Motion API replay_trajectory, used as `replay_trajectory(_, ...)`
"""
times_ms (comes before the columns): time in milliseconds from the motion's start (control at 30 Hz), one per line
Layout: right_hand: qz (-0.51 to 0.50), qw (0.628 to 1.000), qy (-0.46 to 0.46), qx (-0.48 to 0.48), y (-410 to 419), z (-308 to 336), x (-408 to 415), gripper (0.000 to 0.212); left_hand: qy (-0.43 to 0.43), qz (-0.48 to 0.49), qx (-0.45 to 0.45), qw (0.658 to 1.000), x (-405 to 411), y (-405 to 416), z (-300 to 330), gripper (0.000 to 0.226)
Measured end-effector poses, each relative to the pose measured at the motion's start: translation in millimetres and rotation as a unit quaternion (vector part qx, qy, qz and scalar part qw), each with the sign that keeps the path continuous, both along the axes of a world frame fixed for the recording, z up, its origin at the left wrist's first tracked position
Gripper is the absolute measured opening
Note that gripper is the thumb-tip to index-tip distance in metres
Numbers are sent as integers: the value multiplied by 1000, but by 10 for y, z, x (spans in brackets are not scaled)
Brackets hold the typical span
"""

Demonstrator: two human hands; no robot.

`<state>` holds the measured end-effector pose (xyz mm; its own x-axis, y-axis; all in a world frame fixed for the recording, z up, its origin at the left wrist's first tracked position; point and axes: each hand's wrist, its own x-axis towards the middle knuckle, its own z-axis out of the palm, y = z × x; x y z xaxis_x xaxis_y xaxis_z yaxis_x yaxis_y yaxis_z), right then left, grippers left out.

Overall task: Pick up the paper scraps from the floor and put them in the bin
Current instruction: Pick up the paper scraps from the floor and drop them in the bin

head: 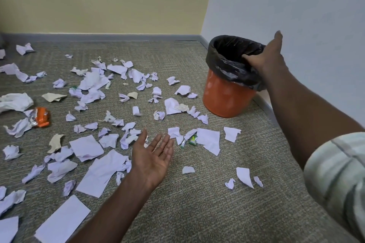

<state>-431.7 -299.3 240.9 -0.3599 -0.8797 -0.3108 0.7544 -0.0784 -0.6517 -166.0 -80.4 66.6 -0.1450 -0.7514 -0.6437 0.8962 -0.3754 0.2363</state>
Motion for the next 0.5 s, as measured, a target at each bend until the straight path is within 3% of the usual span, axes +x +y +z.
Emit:
replay_trajectory(100, 35, 997, 13, -64, 56, -128, -82, 70, -25, -9, -2, 1000, 33, 12, -64, 50)
replay_trajectory(200, 27, 988, 141, -60, 306, -290, -96, 44, -70, -23, -8, 997, 85, 36, -87, 40)
replay_trajectory(400, -34, 967, 249, 38, 984, -1093, -207, 23, -167, -46, -4, 985, 231, 135, -256, 19)
replay_trajectory(467, -49, 936, 330, 112, 1217, -1491, -315, 21, -210, -51, -4, 976, 243, 172, -319, 16)
replay_trajectory(500, -45, 903, 398, 158, 1324, -1721, -385, 23, -236, -54, -8, 970, 249, 191, -344, 15)
